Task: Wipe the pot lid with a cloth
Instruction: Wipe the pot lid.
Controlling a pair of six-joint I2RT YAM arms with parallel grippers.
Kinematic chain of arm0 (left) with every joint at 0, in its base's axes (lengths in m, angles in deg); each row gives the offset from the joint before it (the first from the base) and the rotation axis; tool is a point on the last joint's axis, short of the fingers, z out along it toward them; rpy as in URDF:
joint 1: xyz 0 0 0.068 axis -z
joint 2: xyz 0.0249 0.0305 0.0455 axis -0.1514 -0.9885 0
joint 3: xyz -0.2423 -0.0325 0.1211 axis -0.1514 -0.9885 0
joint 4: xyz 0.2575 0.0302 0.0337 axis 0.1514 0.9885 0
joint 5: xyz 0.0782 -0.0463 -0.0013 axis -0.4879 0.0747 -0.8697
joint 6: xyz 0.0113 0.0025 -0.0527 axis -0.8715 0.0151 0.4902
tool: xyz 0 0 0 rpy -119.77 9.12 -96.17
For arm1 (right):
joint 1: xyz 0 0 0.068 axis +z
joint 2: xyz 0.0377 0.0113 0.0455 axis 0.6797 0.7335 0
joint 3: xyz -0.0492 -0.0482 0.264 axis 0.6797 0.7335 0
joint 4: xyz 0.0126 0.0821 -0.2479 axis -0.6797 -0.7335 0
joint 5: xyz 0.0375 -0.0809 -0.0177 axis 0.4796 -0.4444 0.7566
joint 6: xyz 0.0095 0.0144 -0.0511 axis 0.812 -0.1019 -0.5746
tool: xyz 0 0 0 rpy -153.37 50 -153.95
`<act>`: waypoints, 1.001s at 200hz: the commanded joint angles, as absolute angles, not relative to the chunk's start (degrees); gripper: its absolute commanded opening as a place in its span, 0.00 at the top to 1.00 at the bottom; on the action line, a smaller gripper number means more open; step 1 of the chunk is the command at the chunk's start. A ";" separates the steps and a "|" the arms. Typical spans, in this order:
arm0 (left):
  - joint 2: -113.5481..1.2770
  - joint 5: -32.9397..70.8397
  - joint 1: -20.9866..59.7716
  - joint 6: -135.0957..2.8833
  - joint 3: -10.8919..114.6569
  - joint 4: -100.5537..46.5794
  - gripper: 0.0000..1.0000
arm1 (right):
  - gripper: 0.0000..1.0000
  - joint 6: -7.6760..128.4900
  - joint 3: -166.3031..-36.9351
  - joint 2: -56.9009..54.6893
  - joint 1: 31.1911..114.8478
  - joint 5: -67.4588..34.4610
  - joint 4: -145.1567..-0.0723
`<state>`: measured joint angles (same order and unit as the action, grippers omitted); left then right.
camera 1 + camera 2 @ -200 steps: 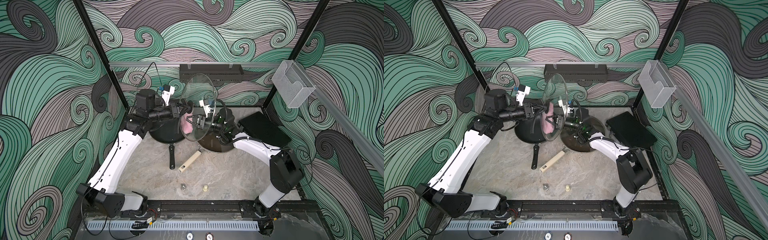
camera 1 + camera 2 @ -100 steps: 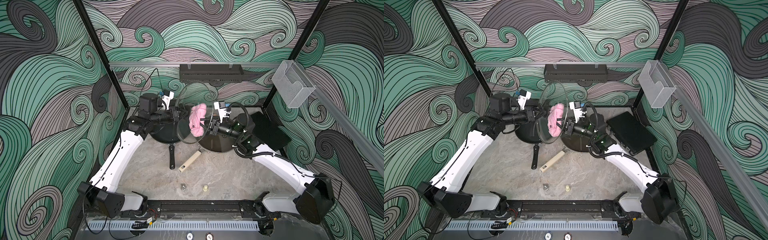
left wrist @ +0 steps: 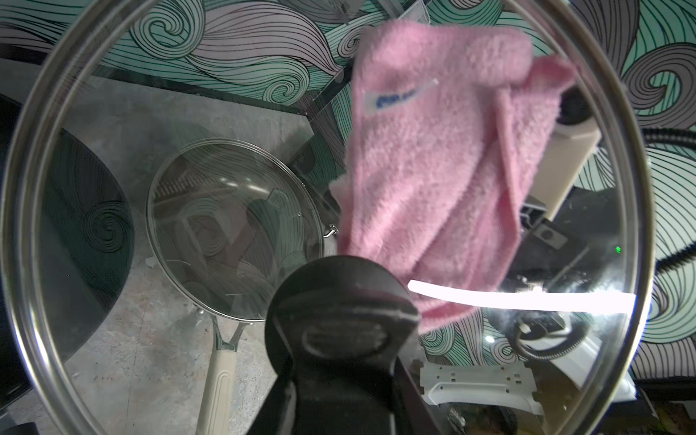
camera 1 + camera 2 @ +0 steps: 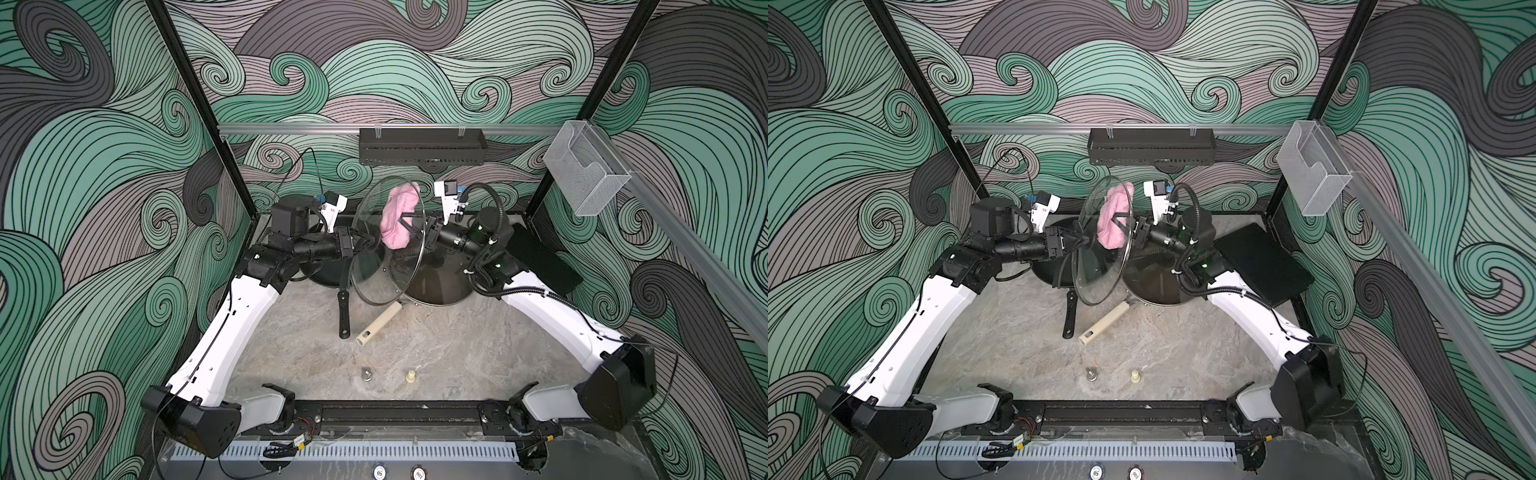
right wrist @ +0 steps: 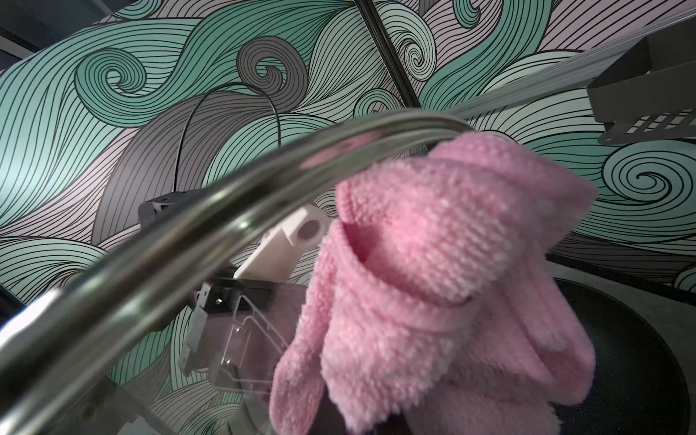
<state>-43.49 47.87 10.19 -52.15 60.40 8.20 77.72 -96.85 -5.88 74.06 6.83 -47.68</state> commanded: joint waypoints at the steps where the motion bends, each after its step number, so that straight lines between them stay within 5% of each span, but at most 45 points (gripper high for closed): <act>1: -40.36 55.00 10.10 -51.18 62.45 -1.56 1.00 | 1.00 78.94 -100.12 -1.19 73.86 8.23 -43.80; 95: -40.27 51.23 10.27 -46.76 64.07 -7.01 1.00 | 1.00 91.56 -100.76 10.84 77.52 11.56 -29.74; 200: -45.91 38.53 9.97 -56.64 65.78 1.68 1.00 | 1.00 96.82 -80.71 -3.67 79.68 10.30 -25.35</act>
